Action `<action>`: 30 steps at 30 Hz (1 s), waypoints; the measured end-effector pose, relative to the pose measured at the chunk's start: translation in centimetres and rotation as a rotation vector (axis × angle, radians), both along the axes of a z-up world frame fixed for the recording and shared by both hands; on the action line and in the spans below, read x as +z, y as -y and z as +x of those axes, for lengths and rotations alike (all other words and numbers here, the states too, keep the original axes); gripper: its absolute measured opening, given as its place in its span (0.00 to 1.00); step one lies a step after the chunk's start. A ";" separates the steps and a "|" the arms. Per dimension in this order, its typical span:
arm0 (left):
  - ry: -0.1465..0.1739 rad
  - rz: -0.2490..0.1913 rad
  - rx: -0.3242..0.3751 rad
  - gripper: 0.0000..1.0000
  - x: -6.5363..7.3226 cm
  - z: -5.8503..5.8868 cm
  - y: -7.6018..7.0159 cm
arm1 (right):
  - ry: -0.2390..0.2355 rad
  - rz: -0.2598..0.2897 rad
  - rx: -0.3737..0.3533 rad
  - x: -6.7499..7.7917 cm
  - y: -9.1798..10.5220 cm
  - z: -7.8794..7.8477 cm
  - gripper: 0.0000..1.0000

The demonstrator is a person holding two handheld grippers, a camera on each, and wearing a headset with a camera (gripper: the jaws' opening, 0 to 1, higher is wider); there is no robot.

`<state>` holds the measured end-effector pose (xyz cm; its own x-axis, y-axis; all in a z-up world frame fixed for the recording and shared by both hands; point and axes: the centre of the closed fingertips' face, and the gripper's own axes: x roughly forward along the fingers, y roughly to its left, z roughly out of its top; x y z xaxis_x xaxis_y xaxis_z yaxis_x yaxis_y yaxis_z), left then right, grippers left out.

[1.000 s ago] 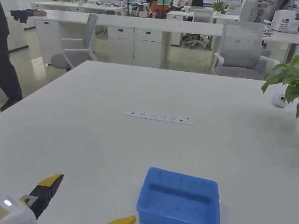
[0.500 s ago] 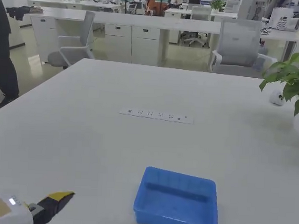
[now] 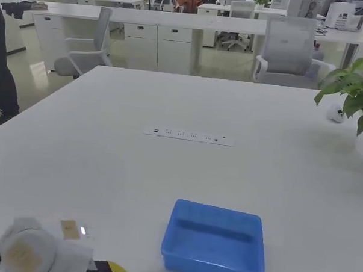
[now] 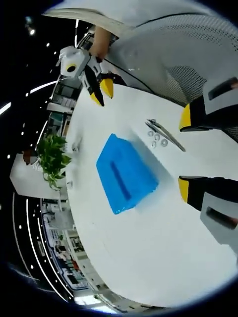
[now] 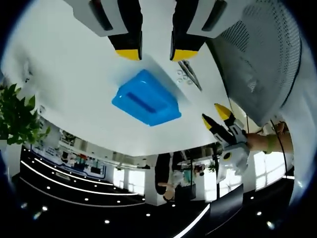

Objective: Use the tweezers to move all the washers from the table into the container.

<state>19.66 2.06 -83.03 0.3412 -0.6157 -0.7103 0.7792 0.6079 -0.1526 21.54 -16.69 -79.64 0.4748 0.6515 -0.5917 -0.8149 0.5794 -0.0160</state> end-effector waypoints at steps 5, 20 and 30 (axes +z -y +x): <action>-0.019 0.043 -0.109 0.23 -1.2 0.1 1.6 | -0.054 -0.042 0.011 -1.3 -0.3 -0.6 0.16; -0.035 0.248 -0.306 0.14 -4.4 0.1 2.5 | -0.096 -0.071 0.020 -2.2 0.1 -1.2 0.16; 0.033 0.357 -0.442 0.05 -4.8 0.1 2.7 | -0.073 -0.105 0.060 -2.4 -0.1 -1.4 0.12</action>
<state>19.75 -0.62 -87.88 0.1311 -0.4289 -0.8938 0.9721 0.2325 0.0310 20.17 -16.58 -82.02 0.3904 0.6102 -0.6894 -0.8492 0.5279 -0.0137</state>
